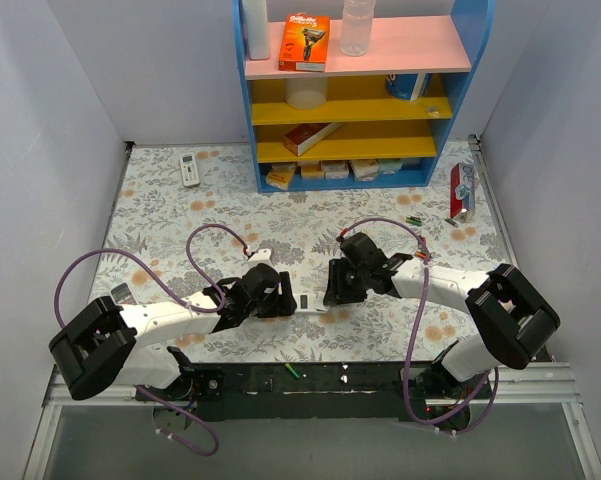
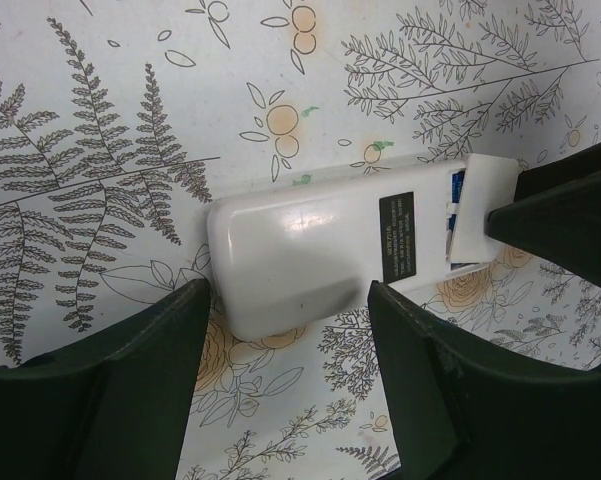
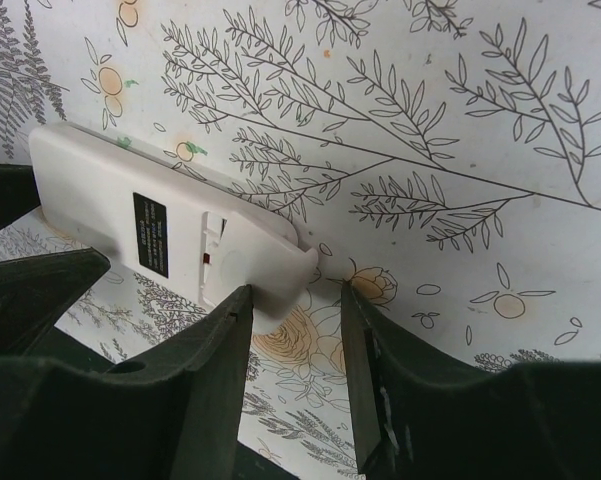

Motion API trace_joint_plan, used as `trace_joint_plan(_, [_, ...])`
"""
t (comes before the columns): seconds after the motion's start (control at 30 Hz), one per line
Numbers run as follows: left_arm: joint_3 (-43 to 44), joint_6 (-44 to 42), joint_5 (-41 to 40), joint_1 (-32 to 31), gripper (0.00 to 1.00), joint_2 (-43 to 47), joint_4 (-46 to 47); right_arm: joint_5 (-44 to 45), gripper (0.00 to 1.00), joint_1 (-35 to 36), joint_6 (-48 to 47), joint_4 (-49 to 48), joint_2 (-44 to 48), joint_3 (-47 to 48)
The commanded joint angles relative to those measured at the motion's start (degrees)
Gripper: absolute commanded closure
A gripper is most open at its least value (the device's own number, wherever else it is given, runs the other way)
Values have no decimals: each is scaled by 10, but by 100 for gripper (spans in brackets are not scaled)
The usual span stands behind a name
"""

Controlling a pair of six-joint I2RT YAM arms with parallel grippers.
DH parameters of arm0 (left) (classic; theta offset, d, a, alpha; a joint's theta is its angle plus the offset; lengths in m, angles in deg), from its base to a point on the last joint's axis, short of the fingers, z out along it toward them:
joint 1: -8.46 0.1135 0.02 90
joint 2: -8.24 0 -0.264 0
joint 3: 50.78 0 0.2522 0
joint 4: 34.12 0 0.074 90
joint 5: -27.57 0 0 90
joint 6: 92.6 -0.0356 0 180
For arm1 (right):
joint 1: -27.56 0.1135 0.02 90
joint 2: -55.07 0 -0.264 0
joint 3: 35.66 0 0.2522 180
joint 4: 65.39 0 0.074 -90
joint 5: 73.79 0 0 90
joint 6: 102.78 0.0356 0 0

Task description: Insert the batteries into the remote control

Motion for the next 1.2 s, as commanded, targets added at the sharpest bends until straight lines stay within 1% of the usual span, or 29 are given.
trace_joint_plan(0.0, [10,-6,-14,-2,36,0,-5,11,52,4,-4,9,10,27])
trace_joint_plan(0.27, [10,-7,-14,-2,37,-6,-6,25,52,4,25,-15,27,21])
trace_joint_plan(0.37, [9,-7,-14,-2,39,-7,-8,29,52,4,27,-17,28,21])
trace_joint_plan(0.73, [9,-6,-10,-2,43,-8,-7,20,52,8,35,-42,-2,15])
trace_joint_plan(0.97, [11,-6,-8,-2,44,-13,-7,33,52,23,18,-8,-31,26])
trace_joint_plan(1.17, [13,-7,-8,-2,44,-15,-8,41,55,40,-10,20,-52,41])
